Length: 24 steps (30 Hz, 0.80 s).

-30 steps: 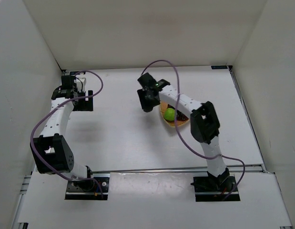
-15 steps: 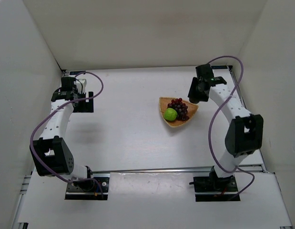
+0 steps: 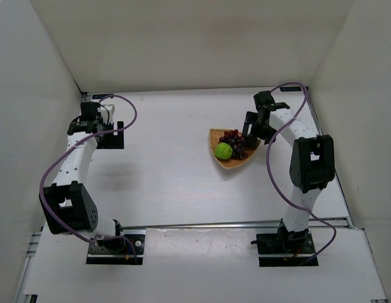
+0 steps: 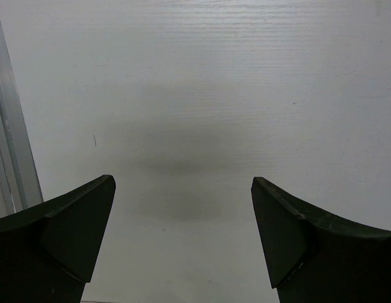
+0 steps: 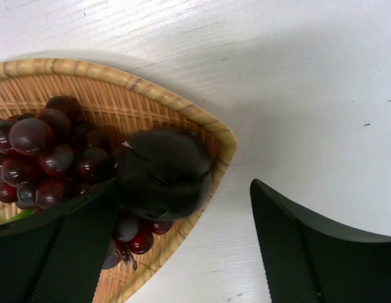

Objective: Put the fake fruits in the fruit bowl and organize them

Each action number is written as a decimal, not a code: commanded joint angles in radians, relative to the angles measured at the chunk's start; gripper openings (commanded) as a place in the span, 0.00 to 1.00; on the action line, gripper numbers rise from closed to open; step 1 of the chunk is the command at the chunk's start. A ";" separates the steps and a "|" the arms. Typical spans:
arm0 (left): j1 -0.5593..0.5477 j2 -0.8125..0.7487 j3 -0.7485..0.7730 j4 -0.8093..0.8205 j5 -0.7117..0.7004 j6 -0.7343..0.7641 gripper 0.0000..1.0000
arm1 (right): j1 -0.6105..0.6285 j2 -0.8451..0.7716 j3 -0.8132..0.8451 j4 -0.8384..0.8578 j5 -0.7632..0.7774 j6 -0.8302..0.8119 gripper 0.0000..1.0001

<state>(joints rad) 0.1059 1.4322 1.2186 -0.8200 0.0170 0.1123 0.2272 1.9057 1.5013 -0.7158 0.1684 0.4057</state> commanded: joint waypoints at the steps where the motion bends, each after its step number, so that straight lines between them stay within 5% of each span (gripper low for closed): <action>1: 0.005 -0.055 -0.004 -0.013 0.023 0.001 1.00 | 0.001 -0.066 0.013 -0.020 -0.018 -0.019 0.91; 10: 0.005 -0.055 0.005 -0.013 0.014 0.001 1.00 | -0.052 -0.356 -0.047 -0.068 0.060 -0.028 1.00; 19: 0.026 -0.098 -0.027 -0.013 -0.046 -0.020 1.00 | -0.360 -0.748 -0.407 -0.033 0.025 0.041 1.00; 24: 0.073 -0.136 -0.064 -0.013 -0.058 -0.040 1.00 | -0.370 -0.902 -0.558 -0.022 0.049 0.090 1.00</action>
<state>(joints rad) 0.1532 1.3514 1.1709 -0.8314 -0.0200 0.0952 -0.1444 1.0595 0.9741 -0.7528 0.2173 0.4557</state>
